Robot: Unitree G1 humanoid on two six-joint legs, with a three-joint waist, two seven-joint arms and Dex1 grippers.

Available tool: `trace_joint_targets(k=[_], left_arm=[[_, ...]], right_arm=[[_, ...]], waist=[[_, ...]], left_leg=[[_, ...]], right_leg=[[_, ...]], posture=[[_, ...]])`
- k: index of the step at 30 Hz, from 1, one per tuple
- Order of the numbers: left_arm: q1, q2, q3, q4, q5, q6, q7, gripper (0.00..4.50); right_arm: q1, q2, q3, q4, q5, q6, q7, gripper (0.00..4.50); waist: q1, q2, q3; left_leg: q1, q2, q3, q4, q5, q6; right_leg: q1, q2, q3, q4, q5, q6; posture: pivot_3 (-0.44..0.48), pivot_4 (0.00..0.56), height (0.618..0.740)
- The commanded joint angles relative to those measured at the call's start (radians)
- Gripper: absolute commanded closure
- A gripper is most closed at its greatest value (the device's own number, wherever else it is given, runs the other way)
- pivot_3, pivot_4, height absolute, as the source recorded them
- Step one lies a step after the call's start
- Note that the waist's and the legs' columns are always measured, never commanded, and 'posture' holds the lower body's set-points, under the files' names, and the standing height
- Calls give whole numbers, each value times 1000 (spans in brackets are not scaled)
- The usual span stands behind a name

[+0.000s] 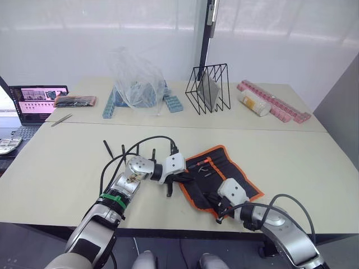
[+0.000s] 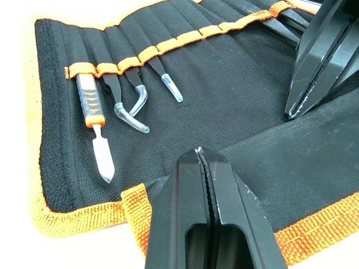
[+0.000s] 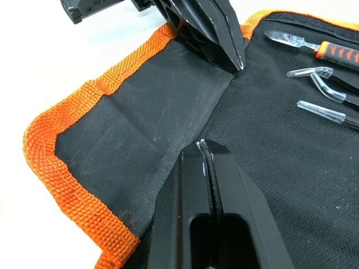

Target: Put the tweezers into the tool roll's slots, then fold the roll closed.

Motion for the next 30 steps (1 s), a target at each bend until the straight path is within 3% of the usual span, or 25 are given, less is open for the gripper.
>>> trace_joint_targets(k=[1, 9, 17, 30], left_arm=[[17, 17, -23, 51, 59, 16, 8, 4474], [22, 13, -24, 44, 57, 18, 7, 4474], [26, 18, -15, 34, 54, 21, 13, 4474], [31, 28, -12, 38, 57, 19, 18, 4474]], right_arm=[[-54, 70, -53, -19, 70, -8, -20, 4500], [-144, 140, -16, 105, 43, 3, -33, 4500], [-121, 101, 54, 197, -37, -1, 0, 4500], [-4, -21, 107, 62, -60, 21, 57, 4500]], waist=[[0, 1, 1], [1, 2, 1], [-1, 3, 1], [-1, 2, 0]], left_leg=[[0, 0, 0, 0, 0, 0], [-2, 0, 0, 0, 0, 0], [-1, 0, 1, -1, 0, 0], [0, 0, 1, -3, 0, 0]], right_leg=[[0, 0, 0, 0, 0, 0], [-1, 0, 1, -1, 0, 0], [-1, 0, 2, -1, 0, 0], [-1, 0, 3, -2, 0, 0]], posture=[[0, 150, 705], [0, 150, 705], [0, 150, 705], [0, 150, 705]])
